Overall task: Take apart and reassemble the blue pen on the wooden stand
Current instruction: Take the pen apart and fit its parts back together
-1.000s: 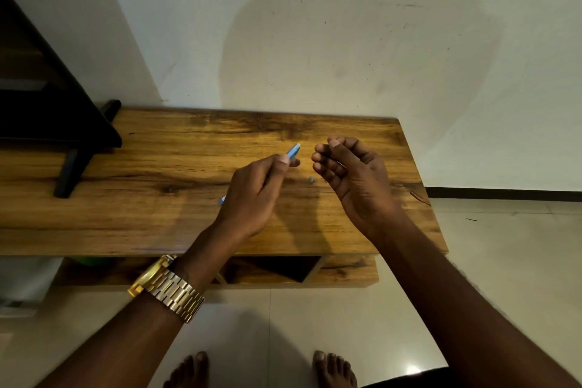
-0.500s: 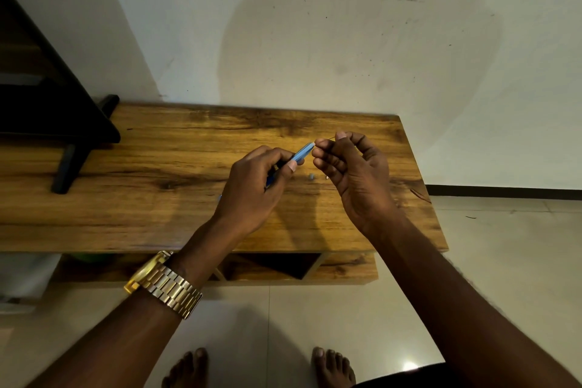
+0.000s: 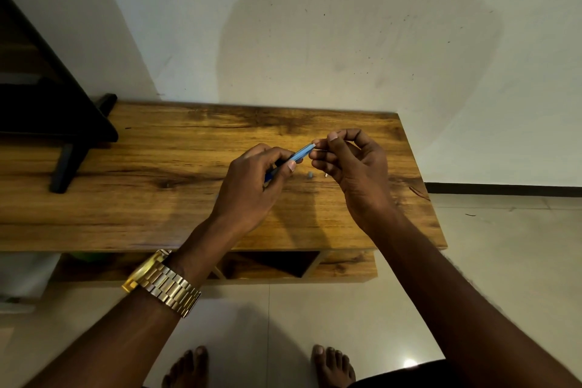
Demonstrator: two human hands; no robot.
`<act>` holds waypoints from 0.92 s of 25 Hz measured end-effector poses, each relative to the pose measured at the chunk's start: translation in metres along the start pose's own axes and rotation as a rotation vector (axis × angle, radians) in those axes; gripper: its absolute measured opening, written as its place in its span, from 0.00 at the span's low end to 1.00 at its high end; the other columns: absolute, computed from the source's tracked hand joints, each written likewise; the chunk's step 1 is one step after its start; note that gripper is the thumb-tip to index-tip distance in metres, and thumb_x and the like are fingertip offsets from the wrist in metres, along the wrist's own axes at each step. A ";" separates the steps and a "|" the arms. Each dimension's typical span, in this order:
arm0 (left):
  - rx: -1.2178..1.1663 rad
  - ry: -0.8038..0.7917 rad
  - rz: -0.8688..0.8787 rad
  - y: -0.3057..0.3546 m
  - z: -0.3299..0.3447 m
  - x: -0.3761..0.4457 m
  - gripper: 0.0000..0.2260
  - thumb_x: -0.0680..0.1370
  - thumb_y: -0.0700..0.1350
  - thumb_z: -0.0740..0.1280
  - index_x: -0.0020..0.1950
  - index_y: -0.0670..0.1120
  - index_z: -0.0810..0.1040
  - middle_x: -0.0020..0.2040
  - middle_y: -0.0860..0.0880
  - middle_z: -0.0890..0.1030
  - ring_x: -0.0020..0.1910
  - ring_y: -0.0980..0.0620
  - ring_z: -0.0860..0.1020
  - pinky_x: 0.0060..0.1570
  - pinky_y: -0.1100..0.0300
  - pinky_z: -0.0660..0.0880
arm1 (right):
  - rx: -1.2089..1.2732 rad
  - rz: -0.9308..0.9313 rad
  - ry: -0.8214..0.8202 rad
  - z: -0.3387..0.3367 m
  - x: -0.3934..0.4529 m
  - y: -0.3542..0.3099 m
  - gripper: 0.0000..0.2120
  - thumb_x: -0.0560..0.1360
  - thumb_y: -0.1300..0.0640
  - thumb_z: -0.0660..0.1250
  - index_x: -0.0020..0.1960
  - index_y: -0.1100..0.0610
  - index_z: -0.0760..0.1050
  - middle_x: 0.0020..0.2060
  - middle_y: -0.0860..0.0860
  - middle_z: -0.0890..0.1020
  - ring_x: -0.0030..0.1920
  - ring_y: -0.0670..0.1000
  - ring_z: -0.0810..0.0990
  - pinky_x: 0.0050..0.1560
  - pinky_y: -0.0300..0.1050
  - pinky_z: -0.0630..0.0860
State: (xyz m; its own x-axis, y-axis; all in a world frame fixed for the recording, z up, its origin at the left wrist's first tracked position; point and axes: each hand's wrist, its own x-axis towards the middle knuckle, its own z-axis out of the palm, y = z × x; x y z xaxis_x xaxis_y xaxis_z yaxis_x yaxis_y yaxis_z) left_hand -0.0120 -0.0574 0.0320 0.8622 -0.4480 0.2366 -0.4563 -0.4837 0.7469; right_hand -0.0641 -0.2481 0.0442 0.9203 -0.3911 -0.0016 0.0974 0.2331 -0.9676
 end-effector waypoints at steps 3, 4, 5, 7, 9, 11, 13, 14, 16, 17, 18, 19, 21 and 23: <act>0.013 -0.002 0.002 -0.001 0.002 0.000 0.12 0.85 0.50 0.67 0.65 0.50 0.84 0.55 0.51 0.83 0.54 0.53 0.78 0.46 0.63 0.74 | -0.130 -0.027 -0.043 -0.003 0.001 0.003 0.11 0.85 0.61 0.69 0.60 0.69 0.78 0.53 0.62 0.88 0.50 0.58 0.89 0.53 0.51 0.86; 0.014 0.001 -0.001 -0.001 0.002 0.000 0.12 0.84 0.51 0.67 0.65 0.50 0.85 0.55 0.51 0.83 0.55 0.52 0.78 0.48 0.61 0.75 | -0.155 -0.020 -0.053 -0.004 0.000 0.005 0.11 0.84 0.61 0.70 0.60 0.69 0.79 0.52 0.62 0.88 0.50 0.58 0.89 0.54 0.53 0.86; 0.009 0.006 -0.007 -0.001 0.003 0.000 0.12 0.84 0.51 0.68 0.64 0.51 0.85 0.54 0.52 0.84 0.55 0.52 0.78 0.49 0.60 0.74 | -0.168 -0.010 -0.062 -0.004 0.000 0.006 0.11 0.84 0.61 0.70 0.60 0.69 0.79 0.52 0.62 0.87 0.50 0.58 0.89 0.54 0.54 0.86; -0.001 0.011 -0.015 -0.001 0.003 -0.001 0.10 0.84 0.51 0.70 0.63 0.53 0.86 0.52 0.53 0.85 0.55 0.53 0.79 0.50 0.60 0.74 | -0.206 -0.007 -0.076 -0.004 0.000 0.008 0.10 0.84 0.60 0.71 0.60 0.67 0.81 0.52 0.62 0.88 0.51 0.60 0.89 0.55 0.57 0.86; -0.018 0.013 -0.021 -0.001 0.003 -0.001 0.10 0.83 0.50 0.71 0.62 0.53 0.87 0.51 0.56 0.87 0.53 0.57 0.81 0.51 0.63 0.75 | -0.257 -0.014 -0.087 -0.006 0.001 0.009 0.09 0.84 0.60 0.71 0.60 0.65 0.83 0.52 0.61 0.88 0.52 0.61 0.90 0.56 0.59 0.86; -0.063 0.004 -0.059 0.001 0.002 -0.002 0.10 0.82 0.50 0.72 0.62 0.53 0.88 0.52 0.59 0.87 0.51 0.63 0.82 0.49 0.73 0.74 | -0.303 -0.016 -0.106 -0.007 0.002 0.009 0.09 0.84 0.59 0.71 0.61 0.63 0.85 0.51 0.59 0.89 0.52 0.60 0.90 0.57 0.59 0.86; -0.098 0.002 -0.097 0.001 0.003 -0.002 0.10 0.82 0.50 0.73 0.62 0.54 0.88 0.52 0.60 0.88 0.50 0.65 0.83 0.48 0.74 0.76 | -0.376 -0.044 -0.120 -0.010 0.003 0.007 0.09 0.84 0.59 0.71 0.61 0.60 0.86 0.50 0.56 0.90 0.51 0.56 0.90 0.56 0.55 0.87; -0.109 0.011 -0.109 0.001 0.003 -0.002 0.10 0.81 0.51 0.73 0.62 0.54 0.88 0.51 0.60 0.88 0.50 0.64 0.84 0.47 0.72 0.78 | -0.454 -0.082 -0.093 -0.012 0.004 0.006 0.09 0.84 0.58 0.72 0.61 0.58 0.86 0.49 0.53 0.91 0.50 0.52 0.91 0.54 0.52 0.87; -0.145 0.044 -0.139 -0.001 0.003 0.000 0.10 0.81 0.51 0.74 0.61 0.54 0.88 0.50 0.60 0.88 0.50 0.65 0.84 0.46 0.74 0.78 | -0.673 -0.172 0.055 -0.022 0.009 0.006 0.09 0.83 0.56 0.73 0.61 0.54 0.87 0.47 0.48 0.90 0.47 0.46 0.90 0.52 0.46 0.86; -0.166 0.063 -0.157 -0.002 0.003 0.001 0.10 0.81 0.51 0.74 0.61 0.53 0.89 0.50 0.60 0.88 0.51 0.66 0.84 0.46 0.75 0.78 | -0.784 -0.198 0.134 -0.030 0.013 0.007 0.09 0.82 0.56 0.73 0.62 0.53 0.87 0.46 0.47 0.90 0.46 0.44 0.89 0.53 0.45 0.86; -0.179 0.080 -0.170 -0.004 0.002 0.002 0.09 0.81 0.50 0.74 0.60 0.53 0.89 0.50 0.60 0.88 0.51 0.67 0.84 0.46 0.76 0.77 | -0.894 -0.198 0.177 -0.038 0.017 0.010 0.10 0.82 0.56 0.73 0.62 0.53 0.87 0.46 0.47 0.89 0.45 0.42 0.87 0.55 0.46 0.86; -0.183 0.092 -0.179 -0.005 0.001 0.002 0.09 0.81 0.50 0.74 0.60 0.53 0.89 0.50 0.60 0.88 0.51 0.68 0.83 0.47 0.77 0.77 | -0.994 -0.175 0.172 -0.045 0.021 0.013 0.11 0.82 0.57 0.72 0.63 0.54 0.86 0.47 0.49 0.89 0.45 0.42 0.86 0.57 0.48 0.85; -0.183 0.105 -0.189 -0.006 0.000 0.002 0.10 0.81 0.50 0.74 0.61 0.52 0.88 0.51 0.59 0.88 0.51 0.68 0.84 0.46 0.77 0.77 | -1.155 -0.148 0.081 -0.050 0.024 0.021 0.11 0.82 0.59 0.72 0.64 0.56 0.86 0.51 0.53 0.90 0.47 0.44 0.84 0.59 0.46 0.82; -0.177 0.110 -0.192 -0.008 -0.003 0.002 0.10 0.81 0.50 0.74 0.62 0.52 0.88 0.51 0.59 0.88 0.50 0.68 0.83 0.46 0.78 0.77 | -1.244 -0.191 0.010 -0.045 0.028 0.028 0.11 0.81 0.58 0.74 0.62 0.58 0.87 0.52 0.55 0.90 0.46 0.46 0.83 0.54 0.40 0.79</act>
State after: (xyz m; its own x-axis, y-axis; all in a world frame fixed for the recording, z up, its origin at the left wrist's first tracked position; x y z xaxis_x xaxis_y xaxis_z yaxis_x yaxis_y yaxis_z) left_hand -0.0058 -0.0527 0.0284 0.9523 -0.2719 0.1389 -0.2449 -0.4088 0.8792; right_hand -0.0529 -0.2923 0.0055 0.9276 -0.3339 0.1677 -0.1986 -0.8208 -0.5356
